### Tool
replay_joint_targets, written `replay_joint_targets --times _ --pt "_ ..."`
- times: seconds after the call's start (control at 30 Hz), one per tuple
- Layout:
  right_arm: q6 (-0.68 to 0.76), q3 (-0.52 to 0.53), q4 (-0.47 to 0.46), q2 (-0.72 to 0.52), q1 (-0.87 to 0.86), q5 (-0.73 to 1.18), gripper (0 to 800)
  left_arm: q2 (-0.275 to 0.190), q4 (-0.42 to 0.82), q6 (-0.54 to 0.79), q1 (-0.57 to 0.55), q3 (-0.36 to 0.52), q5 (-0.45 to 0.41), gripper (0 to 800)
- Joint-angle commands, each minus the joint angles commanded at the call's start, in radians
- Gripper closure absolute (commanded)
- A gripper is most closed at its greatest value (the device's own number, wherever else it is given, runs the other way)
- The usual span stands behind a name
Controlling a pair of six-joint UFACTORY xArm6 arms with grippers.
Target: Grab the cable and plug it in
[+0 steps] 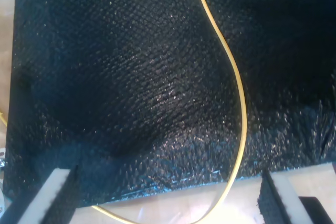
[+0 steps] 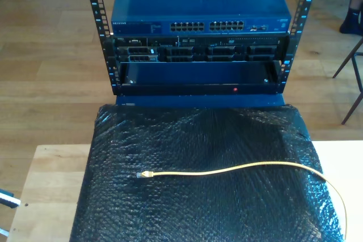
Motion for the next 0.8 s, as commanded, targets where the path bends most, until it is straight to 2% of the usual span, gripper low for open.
replay_joint_targets --times 0.43,0.8 --pt "0.106 0.048 0.000 -0.052 0.181 -0.140 6 0.011 -0.043 -0.074 -0.060 0.002 -0.002 0" --pt "0.256 0.092 -0.006 -0.057 0.448 -0.333 7 0.038 -0.130 -0.126 -0.080 0.002 -0.015 0"
